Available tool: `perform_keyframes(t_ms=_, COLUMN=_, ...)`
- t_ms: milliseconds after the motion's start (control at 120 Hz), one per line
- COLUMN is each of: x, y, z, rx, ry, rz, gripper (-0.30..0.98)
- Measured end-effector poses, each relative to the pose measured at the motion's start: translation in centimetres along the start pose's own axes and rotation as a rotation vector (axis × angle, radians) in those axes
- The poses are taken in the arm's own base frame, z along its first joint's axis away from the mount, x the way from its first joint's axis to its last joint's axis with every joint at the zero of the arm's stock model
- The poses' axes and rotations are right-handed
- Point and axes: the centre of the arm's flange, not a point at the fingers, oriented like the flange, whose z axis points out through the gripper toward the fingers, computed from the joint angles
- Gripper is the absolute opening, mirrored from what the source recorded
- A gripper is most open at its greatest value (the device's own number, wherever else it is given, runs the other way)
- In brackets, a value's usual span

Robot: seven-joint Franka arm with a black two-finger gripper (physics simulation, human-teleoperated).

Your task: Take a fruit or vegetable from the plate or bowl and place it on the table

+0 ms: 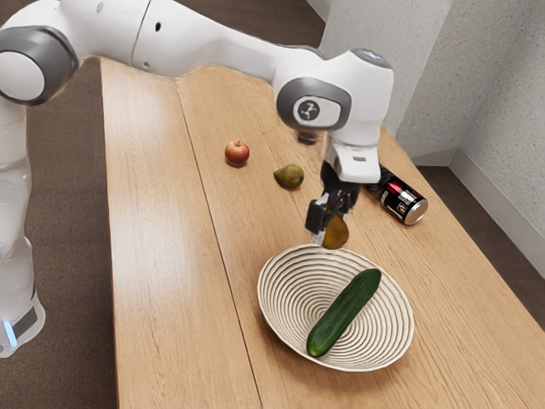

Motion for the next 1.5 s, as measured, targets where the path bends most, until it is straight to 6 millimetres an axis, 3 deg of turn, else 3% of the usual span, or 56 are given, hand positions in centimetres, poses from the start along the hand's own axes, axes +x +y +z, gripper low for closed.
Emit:
perform_keyframes(t_ms=125, x=-2.2, y=-1.3, z=-3.4, rx=0.016, ry=-0.056, rz=-0.095, gripper=0.33)
perform_keyframes(t_ms=233, x=-5.3, y=-4.2, z=-4.9, rx=0.040, ry=-0.116, rz=-0.219, gripper=0.33)
perform_keyframes(t_ms=417, x=-13.8, y=-11.4, z=-4.2, rx=0.042, ry=-0.202, rz=-0.522, gripper=0.33)
perform_keyframes(t_ms=475, x=-15.4, y=-12.7, z=-3.6, rx=0.035, ry=-0.222, rz=-0.587, gripper=0.33)
perform_keyframes(t_ms=633, x=-13.7, y=-11.9, z=-2.2, rx=0.031, ry=-0.251, rz=-0.625, gripper=0.33)
perform_keyframes(t_ms=842, x=-14.0, y=-11.8, z=-2.0, rx=0.024, ry=-0.266, rz=-0.706, gripper=0.56)
perform_keyframes(t_ms=975, x=-14.2, y=-11.7, z=-2.0, rx=0.021, ry=-0.272, rz=-0.749, gripper=0.64)
perform_keyframes(t_ms=1500, x=-14.7, y=-11.7, z=-2.1, rx=0.018, ry=-0.285, rz=-0.852, gripper=0.68)
